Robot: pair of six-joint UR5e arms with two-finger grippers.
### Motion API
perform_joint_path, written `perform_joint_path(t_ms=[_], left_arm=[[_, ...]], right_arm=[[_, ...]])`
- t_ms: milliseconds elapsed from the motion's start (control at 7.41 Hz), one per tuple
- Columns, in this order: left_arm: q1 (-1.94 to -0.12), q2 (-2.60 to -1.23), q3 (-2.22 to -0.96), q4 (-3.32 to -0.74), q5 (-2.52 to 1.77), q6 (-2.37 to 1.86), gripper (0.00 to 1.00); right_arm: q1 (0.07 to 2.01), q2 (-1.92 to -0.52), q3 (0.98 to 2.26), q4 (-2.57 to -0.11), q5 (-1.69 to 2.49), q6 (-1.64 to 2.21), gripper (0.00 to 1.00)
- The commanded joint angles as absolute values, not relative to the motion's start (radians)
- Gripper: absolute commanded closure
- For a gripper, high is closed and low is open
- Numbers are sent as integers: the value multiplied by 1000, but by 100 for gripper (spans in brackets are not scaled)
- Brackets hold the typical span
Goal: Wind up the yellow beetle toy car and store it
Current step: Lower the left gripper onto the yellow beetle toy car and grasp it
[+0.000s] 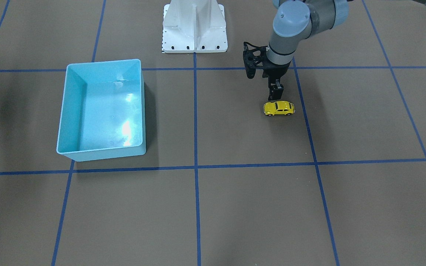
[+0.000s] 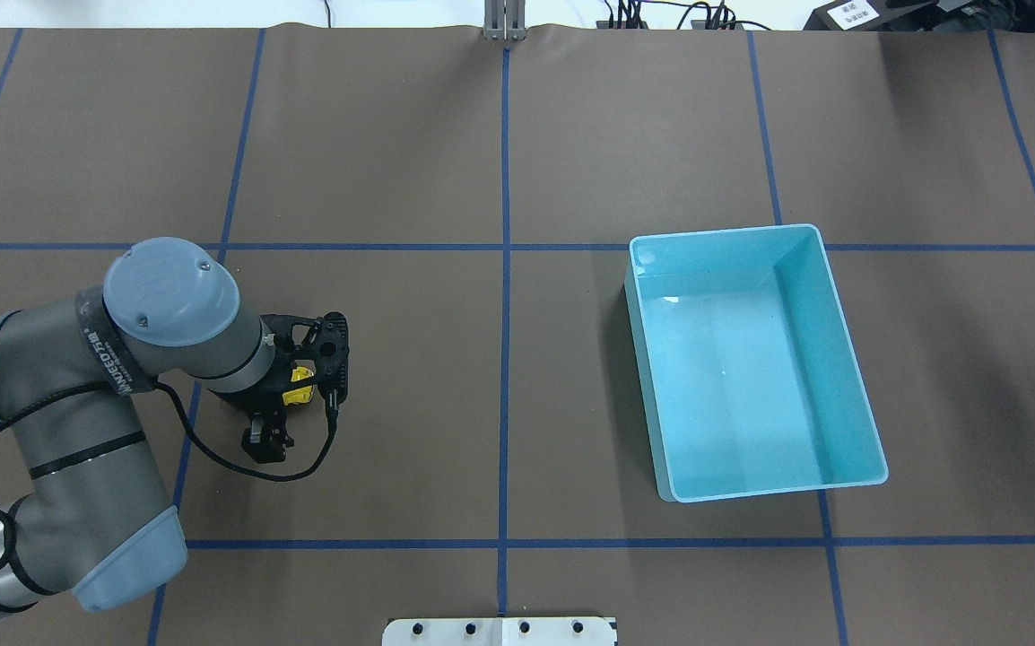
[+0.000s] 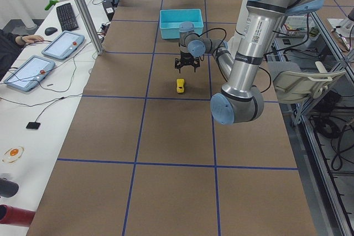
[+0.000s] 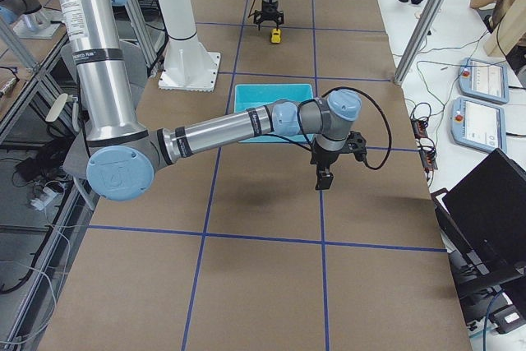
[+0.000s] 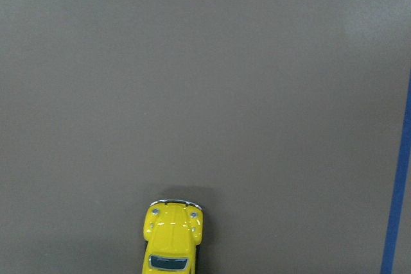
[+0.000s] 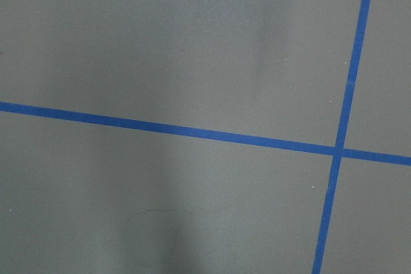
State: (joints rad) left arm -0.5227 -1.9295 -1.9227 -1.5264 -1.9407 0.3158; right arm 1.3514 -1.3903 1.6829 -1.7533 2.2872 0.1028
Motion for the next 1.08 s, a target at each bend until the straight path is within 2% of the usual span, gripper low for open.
perform_joint_path(t_ms=[0, 944], left_arm=[[-520, -1931, -1861, -1586, -1940, 314, 1], [-571, -1930, -1786, -1663, -1940, 311, 1]], right_arm=[[1351, -1390, 1683, -1753, 2287, 103, 0], [1351, -1390, 1681, -1753, 2287, 103, 0]])
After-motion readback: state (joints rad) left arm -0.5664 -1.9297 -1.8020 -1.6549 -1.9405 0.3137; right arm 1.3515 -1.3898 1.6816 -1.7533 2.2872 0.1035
